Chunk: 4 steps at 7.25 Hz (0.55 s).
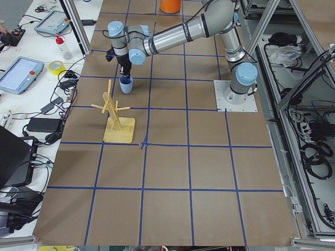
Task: Flip cup
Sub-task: 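Grasp the cup with the left gripper and tip it upright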
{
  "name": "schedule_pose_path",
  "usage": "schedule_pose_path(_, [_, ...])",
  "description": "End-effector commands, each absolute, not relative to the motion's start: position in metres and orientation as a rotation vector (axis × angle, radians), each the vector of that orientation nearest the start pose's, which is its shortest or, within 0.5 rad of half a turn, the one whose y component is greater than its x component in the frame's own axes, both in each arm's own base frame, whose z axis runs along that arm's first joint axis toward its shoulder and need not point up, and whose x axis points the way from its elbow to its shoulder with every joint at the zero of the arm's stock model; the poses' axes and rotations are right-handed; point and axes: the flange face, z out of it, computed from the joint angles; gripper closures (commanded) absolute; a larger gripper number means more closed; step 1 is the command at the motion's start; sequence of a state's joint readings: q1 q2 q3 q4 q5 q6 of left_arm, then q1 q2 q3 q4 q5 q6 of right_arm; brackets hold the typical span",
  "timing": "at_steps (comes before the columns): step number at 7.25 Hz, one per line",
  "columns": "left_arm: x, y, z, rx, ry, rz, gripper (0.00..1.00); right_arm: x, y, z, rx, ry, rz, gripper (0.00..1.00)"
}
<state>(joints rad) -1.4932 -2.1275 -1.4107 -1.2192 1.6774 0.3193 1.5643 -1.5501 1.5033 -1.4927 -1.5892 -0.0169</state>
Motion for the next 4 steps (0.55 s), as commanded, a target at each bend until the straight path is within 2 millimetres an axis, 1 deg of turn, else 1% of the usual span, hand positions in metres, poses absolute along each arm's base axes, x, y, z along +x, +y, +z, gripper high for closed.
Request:
schedule_pose_path(1, [-0.07,-0.688,0.285,0.371,3.021,0.054,0.0,0.127,-0.497,0.503,-0.015,3.162,0.056,0.0])
schedule_pose_path(2, [-0.079,-0.685,0.306,0.382,3.012,0.015,0.0,0.128,-0.497,0.503,-0.018,3.162,0.054,0.0])
schedule_pose_path(3, [-0.089,-0.672,0.344,0.4,2.997,-0.042,0.0,0.126,-0.498,0.502,-0.01,3.164,0.056,0.0])
schedule_pose_path(4, [-0.102,-0.656,0.381,0.42,2.991,-0.093,0.0,0.128,-0.499,0.5,-0.018,3.163,0.063,0.0])
